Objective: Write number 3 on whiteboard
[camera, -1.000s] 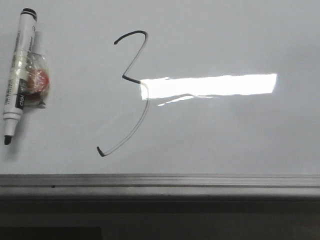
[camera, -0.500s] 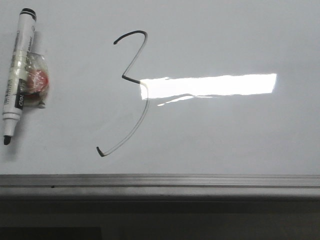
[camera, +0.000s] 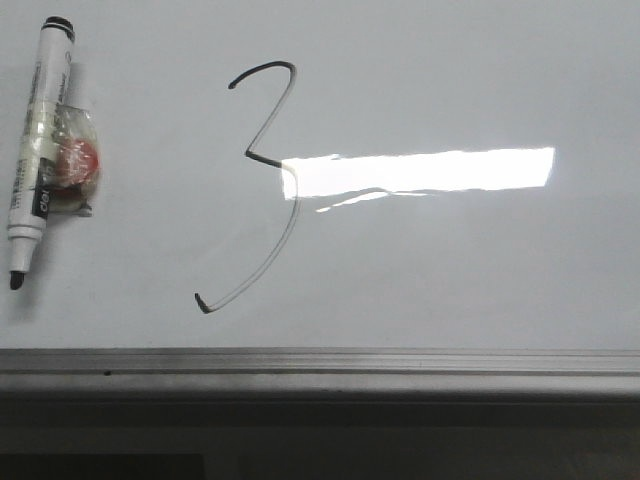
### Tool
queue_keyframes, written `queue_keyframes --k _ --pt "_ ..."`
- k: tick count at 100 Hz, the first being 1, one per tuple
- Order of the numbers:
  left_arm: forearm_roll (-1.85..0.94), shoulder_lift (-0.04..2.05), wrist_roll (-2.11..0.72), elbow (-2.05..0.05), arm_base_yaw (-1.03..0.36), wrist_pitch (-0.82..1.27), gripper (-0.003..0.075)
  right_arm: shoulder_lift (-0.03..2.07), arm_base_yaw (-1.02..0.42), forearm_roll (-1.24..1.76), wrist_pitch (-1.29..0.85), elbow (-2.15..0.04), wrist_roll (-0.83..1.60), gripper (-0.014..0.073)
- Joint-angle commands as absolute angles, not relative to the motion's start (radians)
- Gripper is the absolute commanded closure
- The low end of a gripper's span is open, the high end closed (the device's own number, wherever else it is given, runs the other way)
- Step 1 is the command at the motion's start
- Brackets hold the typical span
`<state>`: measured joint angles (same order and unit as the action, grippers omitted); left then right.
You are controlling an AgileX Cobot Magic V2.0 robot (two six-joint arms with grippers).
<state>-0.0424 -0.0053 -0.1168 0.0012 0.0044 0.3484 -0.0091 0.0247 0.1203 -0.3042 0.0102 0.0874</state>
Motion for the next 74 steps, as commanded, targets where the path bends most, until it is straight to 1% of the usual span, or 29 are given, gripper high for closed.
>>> queue_keyframes --k 1,5,74 --pt "-0.052 -0.03 -0.108 0.039 0.007 0.28 0.0741 -0.014 0.03 0.124 -0.283 0.034 0.089 0.0645" --pt "-0.052 -0.03 -0.108 0.039 0.007 0.28 0.0741 -0.023 0.03 0.124 -0.318 0.034 0.089 0.0645" --pt "-0.052 -0.03 -0.108 0.039 0.007 0.28 0.0741 -0.025 0.03 0.122 -0.316 0.034 0.089 0.0645"
